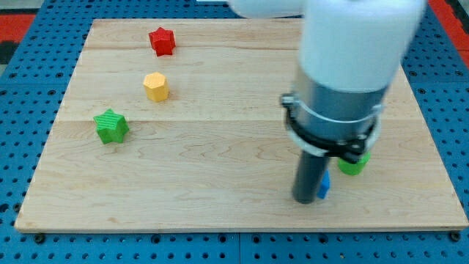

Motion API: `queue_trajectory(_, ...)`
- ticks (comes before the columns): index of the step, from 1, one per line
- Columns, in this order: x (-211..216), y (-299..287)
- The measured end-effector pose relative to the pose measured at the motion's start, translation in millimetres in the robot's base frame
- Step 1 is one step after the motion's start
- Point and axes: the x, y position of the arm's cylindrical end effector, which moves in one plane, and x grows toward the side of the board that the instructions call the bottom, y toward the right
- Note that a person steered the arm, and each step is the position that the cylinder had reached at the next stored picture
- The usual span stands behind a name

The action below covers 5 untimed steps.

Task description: Place the blue triangle below the green circle

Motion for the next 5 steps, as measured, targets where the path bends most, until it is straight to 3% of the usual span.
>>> queue_trajectory(1,0.2,21.4)
queue_trajectory(2,-5.5,-48.6)
queue_trajectory(3,-49.6,-46.2)
queue_trajectory(5,-24.2,17.3)
